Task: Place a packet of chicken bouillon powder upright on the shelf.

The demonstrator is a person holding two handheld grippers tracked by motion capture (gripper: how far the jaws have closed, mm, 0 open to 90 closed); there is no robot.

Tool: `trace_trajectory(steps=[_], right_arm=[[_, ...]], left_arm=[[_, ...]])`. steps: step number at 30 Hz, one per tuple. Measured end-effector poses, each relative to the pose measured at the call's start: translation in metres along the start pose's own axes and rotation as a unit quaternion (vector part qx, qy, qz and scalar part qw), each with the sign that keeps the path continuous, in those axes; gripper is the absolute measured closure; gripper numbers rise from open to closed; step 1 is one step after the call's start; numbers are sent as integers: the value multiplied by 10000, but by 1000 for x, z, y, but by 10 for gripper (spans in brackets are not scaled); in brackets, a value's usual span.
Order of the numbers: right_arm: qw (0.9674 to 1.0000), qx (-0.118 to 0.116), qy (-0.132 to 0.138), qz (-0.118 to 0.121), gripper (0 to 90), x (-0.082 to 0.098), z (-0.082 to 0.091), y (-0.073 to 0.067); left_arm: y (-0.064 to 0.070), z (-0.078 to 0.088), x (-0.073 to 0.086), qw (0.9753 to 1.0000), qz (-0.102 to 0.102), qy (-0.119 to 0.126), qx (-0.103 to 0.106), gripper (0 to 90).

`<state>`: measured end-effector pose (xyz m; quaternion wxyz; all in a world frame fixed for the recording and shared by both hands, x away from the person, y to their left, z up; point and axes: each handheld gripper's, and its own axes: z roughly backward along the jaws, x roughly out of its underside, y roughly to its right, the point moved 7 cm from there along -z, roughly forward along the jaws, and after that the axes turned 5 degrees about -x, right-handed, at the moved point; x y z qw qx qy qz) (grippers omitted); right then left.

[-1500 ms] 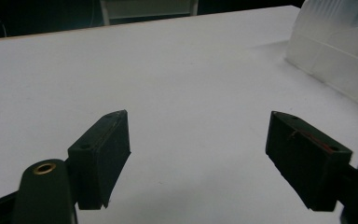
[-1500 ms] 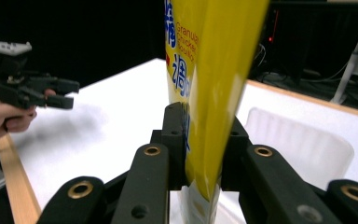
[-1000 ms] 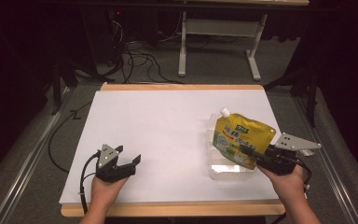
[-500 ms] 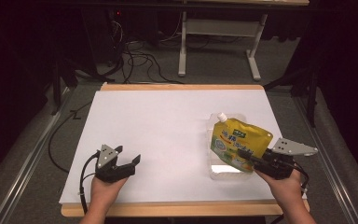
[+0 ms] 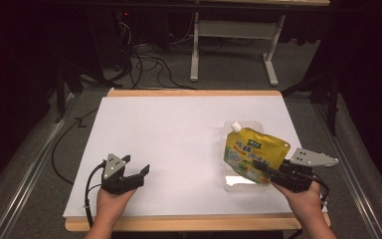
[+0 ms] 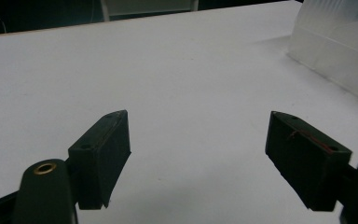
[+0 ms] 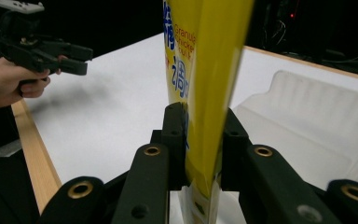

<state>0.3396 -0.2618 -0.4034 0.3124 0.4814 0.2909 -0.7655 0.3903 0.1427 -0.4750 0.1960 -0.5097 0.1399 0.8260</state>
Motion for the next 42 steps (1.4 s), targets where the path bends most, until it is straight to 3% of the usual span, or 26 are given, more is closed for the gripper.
trace_trajectory(steps=[12, 21, 32, 34, 42], right_arm=[[9998, 74, -112, -126, 782, 13, -5, 6], [9987, 163, -363, -319, 771, 30, -13, 14], [9979, 255, -279, -518, 744, 39, -11, 23], [9976, 349, -273, -531, 724, 40, -12, 23], [9958, 669, -135, -603, 492, 36, -8, 24]], left_arm=[[0, 1, -1, 10000, -6, 3, 6, 225], [1, 1, -1, 10000, -13, 11, 22, 225], [7, 0, 0, 9999, -67, -13, 122, 228], [9, 0, 0, 9999, -89, -25, 144, 229], [17, -1, 0, 9996, -147, -36, 239, 229]])
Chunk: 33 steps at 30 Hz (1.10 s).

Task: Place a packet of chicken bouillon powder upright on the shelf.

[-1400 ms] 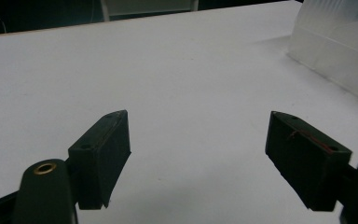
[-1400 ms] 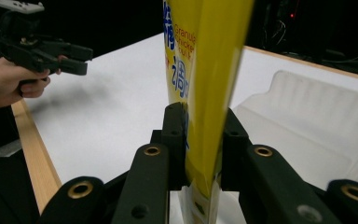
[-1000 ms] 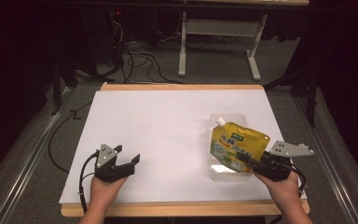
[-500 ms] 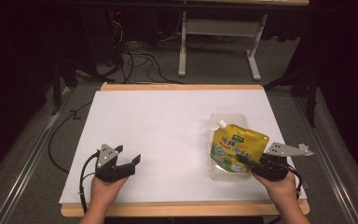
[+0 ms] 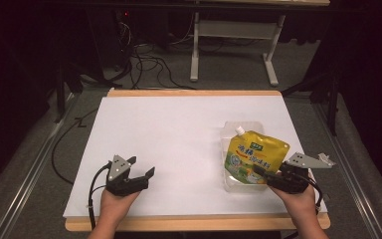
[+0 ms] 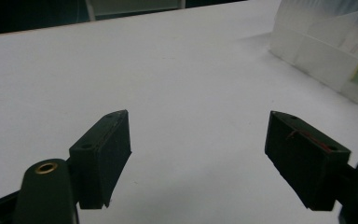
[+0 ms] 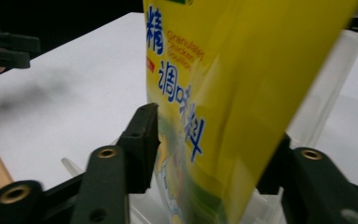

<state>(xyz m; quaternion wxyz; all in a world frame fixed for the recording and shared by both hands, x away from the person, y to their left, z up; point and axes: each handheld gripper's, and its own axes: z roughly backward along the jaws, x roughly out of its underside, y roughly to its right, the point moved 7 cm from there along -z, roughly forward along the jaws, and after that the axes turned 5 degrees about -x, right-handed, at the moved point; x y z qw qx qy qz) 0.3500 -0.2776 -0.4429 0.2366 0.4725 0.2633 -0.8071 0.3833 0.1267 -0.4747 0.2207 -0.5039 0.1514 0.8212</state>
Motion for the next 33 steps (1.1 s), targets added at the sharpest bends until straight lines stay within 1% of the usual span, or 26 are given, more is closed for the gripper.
trace_trajectory(steps=[1, 2, 3, 4, 5, 6, 7, 9, 10, 11, 13, 14, 15, 17, 19, 21, 22, 23, 25, 26, 28, 29, 30, 33], right_arm=[[10000, 69, 63, -26, 440, -2, 3, 1], [10000, 69, 63, -26, 440, -2, 3, 1], [9997, 168, 150, -33, 364, -4, 6, 2], [9997, 168, 150, -33, 364, -4, 6, 2], [9993, 241, 277, -56, 297, -8, 12, 1], [9993, 241, 277, -56, 297, -8, 12, 1], [9991, 252, 338, -52, 263, -10, 14, 1], [9978, 401, 531, -48, 164, -19, 24, -3], [9978, 401, 531, -48, 164, -19, 24, -3], [9970, 454, 629, -15, 151, -24, 30, -6], [9966, 456, 683, 2, 147, -27, 33, -8], [9961, 466, 754, 27, 139, -30, 37, -10], [9948, 507, 876, 89, 134, -37, 44, -15], [9943, 521, 925, 101, 129, -40, 47, -17], [9907, 600, 1194, 270, 129, -56, 64, -27], [9882, 613, 1352, 376, 130, -67, 73, -35], [9882, 613, 1352, 376, 130, -67, 73, -35], [9865, 585, 1464, 449, 131, -76, 81, -44], [9852, 507, 1552, 525, 131, -83, 85, -54], [9852, 507, 1552, 525, 131, -83, 85, -54], [9845, 336, 1599, 634, 131, -88, 86, -66], [9849, 252, 1587, 647, 131, -89, 84, -72], [9853, 101, 1537, 735, 130, -89, 77, -82], [9872, -217, 1377, 773, 119, -84, 57, -95]], left_arm=[[2, 0, 0, 10000, -13, 1, 20, 229], [2, 0, 0, 10000, -13, 1, 20, 229], [4, 0, 0, 10000, -22, -9, 53, 229], [5, 1, 0, 10000, -30, 0, 68, 229], [8, 2, -1, 9999, -46, 15, 112, 229], [8, 2, -1, 9999, -46, 15, 112, 229], [11, 3, -2, 9999, -84, 33, 144, 229], [16, 5, -5, 9997, -119, 81, 201, 229], [16, 5, -5, 9997, -119, 81, 201, 229], [20, 8, -7, 9995, -155, 135, 256, 229], [23, 9, -9, 9993, -160, 176, 279, 229], [24, 11, -10, 9992, -195, 182, 307, 229], [28, 13, -11, 9989, -222, 224, 346, 229], [30, 14, -13, 9987, -246, 249, 374, 229], [33, 15, -14, 9984, -278, 261, 415, 229], [35, 15, -14, 9982, -293, 256, 448, 229], [35, 15, -14, 9982, -293, 256, 448, 229], [36, 16, -15, 9981, -290, 265, 475, 229], [38, 17, -16, 9978, -311, 278, 505, 229], [38, 17, -16, 9978, -311, 278, 505, 229], [41, 18, -16, 9976, -331, 288, 543, 229], [43, 17, -16, 9974, -349, 278, 570, 229], [44, 17, -16, 9973, -367, 269, 579, 229], [47, 17, -15, 9970, -397, 252, 617, 228]])
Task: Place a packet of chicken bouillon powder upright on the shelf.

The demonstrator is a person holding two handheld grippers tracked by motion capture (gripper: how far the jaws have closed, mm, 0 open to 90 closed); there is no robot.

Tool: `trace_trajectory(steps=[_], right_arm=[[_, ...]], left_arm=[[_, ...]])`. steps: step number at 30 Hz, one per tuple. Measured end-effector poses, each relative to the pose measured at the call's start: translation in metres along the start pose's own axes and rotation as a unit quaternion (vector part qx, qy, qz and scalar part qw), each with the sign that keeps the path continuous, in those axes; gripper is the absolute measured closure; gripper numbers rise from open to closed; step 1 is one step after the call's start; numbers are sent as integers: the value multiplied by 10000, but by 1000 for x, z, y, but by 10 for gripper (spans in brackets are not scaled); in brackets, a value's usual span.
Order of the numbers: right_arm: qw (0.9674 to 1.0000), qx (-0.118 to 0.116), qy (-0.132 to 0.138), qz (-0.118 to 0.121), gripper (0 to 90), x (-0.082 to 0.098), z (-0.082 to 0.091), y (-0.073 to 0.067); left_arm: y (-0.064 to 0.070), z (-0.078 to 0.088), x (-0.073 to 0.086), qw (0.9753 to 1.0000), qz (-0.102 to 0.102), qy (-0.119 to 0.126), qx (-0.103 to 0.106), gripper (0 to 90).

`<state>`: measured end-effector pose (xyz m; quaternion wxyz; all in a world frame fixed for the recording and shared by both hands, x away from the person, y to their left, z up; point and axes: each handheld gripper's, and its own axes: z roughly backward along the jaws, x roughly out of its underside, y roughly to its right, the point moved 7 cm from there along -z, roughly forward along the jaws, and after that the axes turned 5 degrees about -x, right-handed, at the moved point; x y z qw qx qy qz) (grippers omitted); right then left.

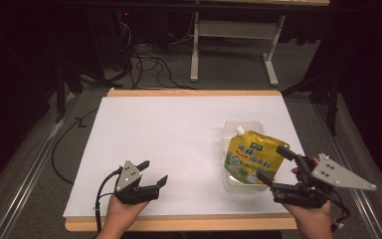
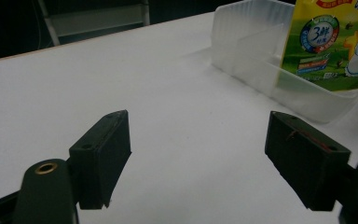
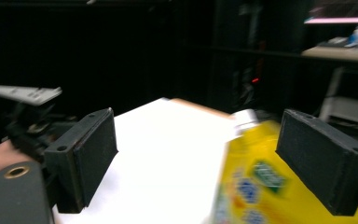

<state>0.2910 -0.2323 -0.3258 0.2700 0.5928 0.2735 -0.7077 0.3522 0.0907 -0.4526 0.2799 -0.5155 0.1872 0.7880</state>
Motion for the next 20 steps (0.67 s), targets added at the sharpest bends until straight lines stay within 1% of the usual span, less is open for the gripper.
trace_trajectory(steps=[2, 3, 4, 6, 8, 9, 10, 11, 13, 14, 20], right_arm=[[9994, -294, -174, -102, 138, 12, -15, -6], [9982, -479, -307, -181, 142, 21, -24, -9], [9973, -573, -392, -222, 142, 30, -32, -10], [9961, -595, -561, -344, 148, 52, -48, -9], [9949, -520, -713, -483, 152, 75, -59, -6], [9941, -484, -850, -468, 152, 85, -64, -6], [9931, -447, -958, -507, 152, 91, -66, -6], [9927, -439, -1011, -499, 151, 93, -68, -6], [9935, -430, -971, -397, 152, 92, -68, -8], [9936, -402, -974, -407, 152, 92, -67, -9], [9926, -424, -1050, -445, 150, 95, -68, -9]], left_arm=[[1, 0, 0, 10000, -26, -19, 24, 228], [2, 0, 1, 10000, -32, -27, 25, 228], [2, -1, 1, 10000, -33, -30, 38, 227], [2, -3, 3, 9999, -54, -78, 59, 227], [2, -5, 4, 9999, -68, -122, 70, 226], [2, -5, 5, 9999, -71, -126, 74, 225], [2, -5, 4, 9999, -80, -122, 78, 224], [2, -5, 4, 9999, -89, -117, 80, 223], [1, -6, 5, 9998, -93, -123, 79, 222], [1, -6, 5, 9998, -91, -138, 84, 222], [1, -7, 6, 9998, -63, -156, 89, 217]])
